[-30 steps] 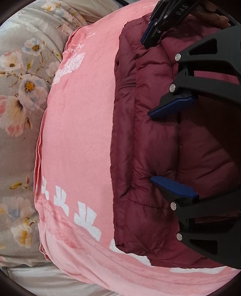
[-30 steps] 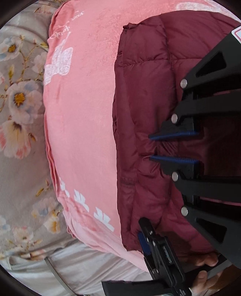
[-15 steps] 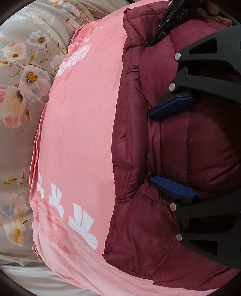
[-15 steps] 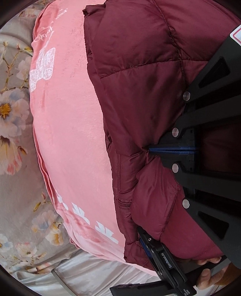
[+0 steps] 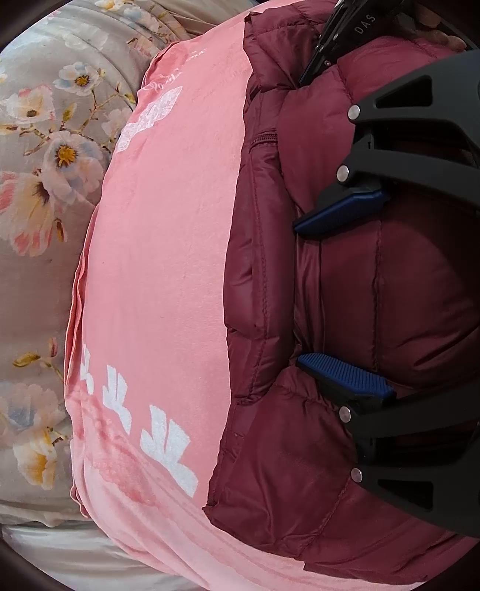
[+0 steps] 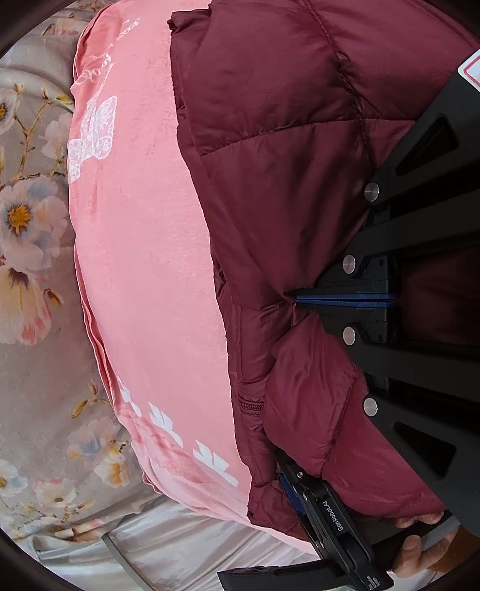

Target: Fold large clothes

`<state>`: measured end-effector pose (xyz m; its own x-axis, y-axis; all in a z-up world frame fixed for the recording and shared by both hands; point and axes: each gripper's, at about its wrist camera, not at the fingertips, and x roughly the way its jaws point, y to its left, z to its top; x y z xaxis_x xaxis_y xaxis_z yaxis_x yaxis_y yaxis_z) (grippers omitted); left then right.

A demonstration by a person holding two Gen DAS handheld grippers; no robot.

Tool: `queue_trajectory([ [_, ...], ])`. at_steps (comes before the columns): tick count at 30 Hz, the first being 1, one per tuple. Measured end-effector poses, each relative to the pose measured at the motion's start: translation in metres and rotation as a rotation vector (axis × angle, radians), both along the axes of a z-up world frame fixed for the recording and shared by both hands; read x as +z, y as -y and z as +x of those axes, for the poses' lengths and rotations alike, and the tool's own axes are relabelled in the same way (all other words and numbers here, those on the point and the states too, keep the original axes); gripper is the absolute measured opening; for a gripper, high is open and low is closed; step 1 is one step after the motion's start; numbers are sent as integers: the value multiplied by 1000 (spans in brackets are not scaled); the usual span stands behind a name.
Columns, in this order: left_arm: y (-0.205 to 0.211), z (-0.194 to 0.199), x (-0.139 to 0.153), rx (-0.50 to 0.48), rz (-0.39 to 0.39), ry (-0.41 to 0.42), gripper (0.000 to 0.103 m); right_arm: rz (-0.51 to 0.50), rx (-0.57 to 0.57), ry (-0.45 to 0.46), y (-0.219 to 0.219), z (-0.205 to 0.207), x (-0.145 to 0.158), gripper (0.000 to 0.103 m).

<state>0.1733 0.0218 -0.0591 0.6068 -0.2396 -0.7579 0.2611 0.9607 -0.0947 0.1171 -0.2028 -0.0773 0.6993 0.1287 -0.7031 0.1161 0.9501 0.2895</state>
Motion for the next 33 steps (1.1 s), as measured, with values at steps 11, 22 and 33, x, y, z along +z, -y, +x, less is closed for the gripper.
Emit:
queue_trajectory([
  [11, -111, 12, 43, 223, -106, -28, 65, -87, -294, -12, 83, -37, 30, 0],
  [22, -110, 19, 0, 254, -29, -16, 69, -89, -297, -44, 91, -26, -3, 0],
  [33, -184, -47, 40, 326, -309, -96, 85, -6, -6, 13, -20, -76, 59, 9],
])
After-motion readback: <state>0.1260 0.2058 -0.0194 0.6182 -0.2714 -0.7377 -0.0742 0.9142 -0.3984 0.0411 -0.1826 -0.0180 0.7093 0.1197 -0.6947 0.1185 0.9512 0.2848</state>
